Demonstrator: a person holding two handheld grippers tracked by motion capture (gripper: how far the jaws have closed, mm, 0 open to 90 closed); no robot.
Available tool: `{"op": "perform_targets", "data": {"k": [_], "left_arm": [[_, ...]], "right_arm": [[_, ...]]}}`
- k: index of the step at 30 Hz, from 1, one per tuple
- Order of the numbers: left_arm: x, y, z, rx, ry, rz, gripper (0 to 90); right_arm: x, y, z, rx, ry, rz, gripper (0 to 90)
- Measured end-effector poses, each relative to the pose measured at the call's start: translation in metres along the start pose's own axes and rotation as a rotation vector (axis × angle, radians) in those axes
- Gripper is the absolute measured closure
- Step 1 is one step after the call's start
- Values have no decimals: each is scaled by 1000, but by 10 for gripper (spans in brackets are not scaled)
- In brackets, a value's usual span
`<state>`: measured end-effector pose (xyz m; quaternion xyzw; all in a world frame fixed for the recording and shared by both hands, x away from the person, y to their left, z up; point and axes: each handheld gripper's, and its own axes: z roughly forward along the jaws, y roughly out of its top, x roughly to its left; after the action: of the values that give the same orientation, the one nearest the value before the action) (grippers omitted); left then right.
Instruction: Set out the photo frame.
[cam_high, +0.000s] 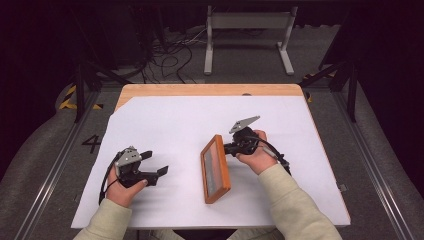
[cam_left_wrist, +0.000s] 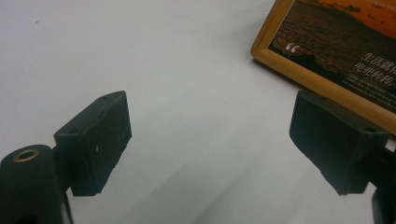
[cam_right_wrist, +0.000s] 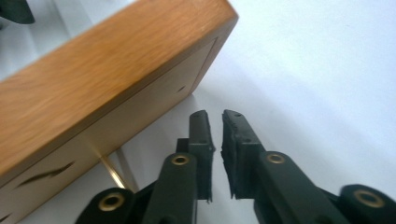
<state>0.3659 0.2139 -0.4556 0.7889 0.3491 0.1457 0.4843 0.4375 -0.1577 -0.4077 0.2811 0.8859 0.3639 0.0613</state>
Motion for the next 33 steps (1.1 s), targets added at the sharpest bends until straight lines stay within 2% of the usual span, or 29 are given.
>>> {"op": "perform_targets", "data": {"k": [3, 5, 7, 10, 17, 22, 27, 33], "left_arm": [[0, 0, 0, 1, 3, 3, 133], [-1, 0, 0, 5, -4, -13, 132], [0, 0, 0, 2, 0, 2, 132], [0, 0, 0, 6, 0, -3, 131], [-1, 0, 0, 6, 2, -11, 131], [-1, 0, 0, 10, 3, -12, 130], [-1, 0, 0, 8, 4, -9, 129], [-2, 0, 1, 6, 5, -10, 128]], "right_arm": [[4, 1, -11, -5, -12, 2, 730], [7, 3, -19, -12, -14, 0, 667], [11, 5, -25, -7, -25, -9, 635], [17, 8, -37, -10, -43, -13, 584], [28, 17, -58, -13, -67, -41, 535], [37, 23, -75, -21, -81, -30, 445], [49, 27, -80, -11, -80, -13, 300], [64, 30, -76, 14, -72, 9, 213]]}}
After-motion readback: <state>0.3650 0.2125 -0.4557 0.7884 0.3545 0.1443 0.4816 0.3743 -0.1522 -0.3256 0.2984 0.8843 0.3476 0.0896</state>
